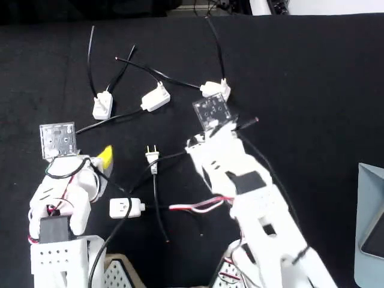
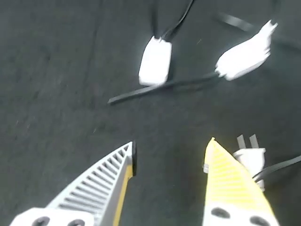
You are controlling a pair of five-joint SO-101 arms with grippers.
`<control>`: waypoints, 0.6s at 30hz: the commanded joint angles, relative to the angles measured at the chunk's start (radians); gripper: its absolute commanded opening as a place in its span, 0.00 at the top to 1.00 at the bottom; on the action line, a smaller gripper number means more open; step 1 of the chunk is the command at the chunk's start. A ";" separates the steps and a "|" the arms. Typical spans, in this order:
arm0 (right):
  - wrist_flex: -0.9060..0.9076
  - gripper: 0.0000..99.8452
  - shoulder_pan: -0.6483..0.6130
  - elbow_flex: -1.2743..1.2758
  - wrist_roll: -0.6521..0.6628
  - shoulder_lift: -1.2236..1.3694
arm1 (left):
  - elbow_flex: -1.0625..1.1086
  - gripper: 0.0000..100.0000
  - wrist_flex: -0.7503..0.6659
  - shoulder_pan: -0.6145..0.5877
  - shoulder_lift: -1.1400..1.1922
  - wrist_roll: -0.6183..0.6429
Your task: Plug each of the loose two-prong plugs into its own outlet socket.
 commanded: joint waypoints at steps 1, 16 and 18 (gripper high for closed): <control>-0.032 0.99 0.072 -0.148 0.006 0.200 | 0.054 0.75 -0.035 -0.054 -0.002 -0.020; -0.035 0.99 0.144 -0.371 0.074 0.529 | 0.110 0.75 -0.048 -0.056 -0.002 -0.029; -0.058 0.99 0.144 -0.371 0.077 0.536 | 0.110 0.75 -0.048 -0.056 -0.002 -0.029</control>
